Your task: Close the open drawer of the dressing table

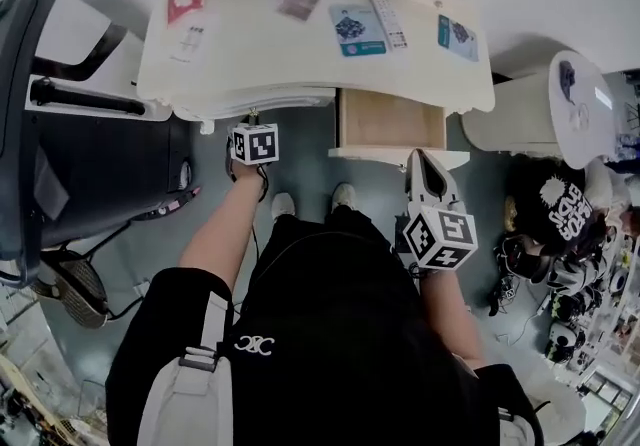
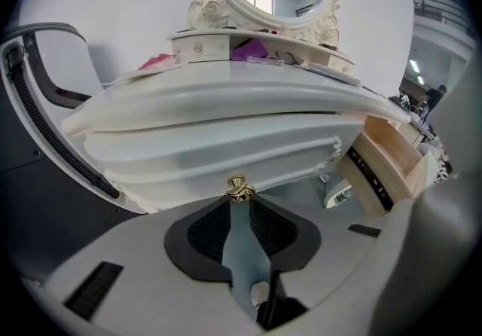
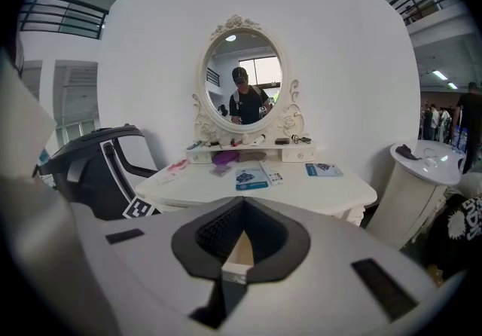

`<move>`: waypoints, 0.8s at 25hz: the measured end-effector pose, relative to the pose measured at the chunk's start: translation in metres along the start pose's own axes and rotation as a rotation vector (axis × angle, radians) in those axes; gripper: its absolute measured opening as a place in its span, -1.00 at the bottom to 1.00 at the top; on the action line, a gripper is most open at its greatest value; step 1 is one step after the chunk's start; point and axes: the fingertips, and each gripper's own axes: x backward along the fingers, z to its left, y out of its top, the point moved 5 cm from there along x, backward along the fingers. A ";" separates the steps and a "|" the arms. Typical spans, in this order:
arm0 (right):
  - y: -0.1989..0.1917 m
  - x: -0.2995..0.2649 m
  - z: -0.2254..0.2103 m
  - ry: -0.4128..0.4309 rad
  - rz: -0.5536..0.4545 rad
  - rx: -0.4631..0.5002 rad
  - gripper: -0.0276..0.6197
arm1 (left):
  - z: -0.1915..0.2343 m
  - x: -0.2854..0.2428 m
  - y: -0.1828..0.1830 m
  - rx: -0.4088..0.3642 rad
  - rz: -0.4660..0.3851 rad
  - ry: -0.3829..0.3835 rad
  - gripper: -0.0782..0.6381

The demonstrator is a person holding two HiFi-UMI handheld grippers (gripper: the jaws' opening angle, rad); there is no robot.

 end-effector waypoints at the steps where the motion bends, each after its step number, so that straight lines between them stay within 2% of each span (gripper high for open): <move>1: 0.000 0.001 -0.001 -0.008 -0.002 0.001 -0.88 | 0.001 -0.003 0.004 0.001 -0.002 0.002 -0.56; 11: 0.000 0.009 -0.013 -0.059 -0.005 -0.004 -0.88 | 0.004 -0.018 0.029 0.035 -0.012 -0.001 -0.56; 16: 0.003 0.007 -0.013 -0.051 -0.004 0.011 -0.88 | 0.005 -0.019 0.032 0.038 -0.004 -0.005 -0.56; 19: 0.004 0.007 -0.012 -0.035 -0.010 0.003 -0.88 | 0.005 -0.015 0.032 0.029 -0.023 0.006 -0.57; 20: 0.004 0.007 -0.012 -0.031 -0.012 -0.001 -0.88 | 0.004 -0.012 0.032 0.027 -0.038 0.011 -0.63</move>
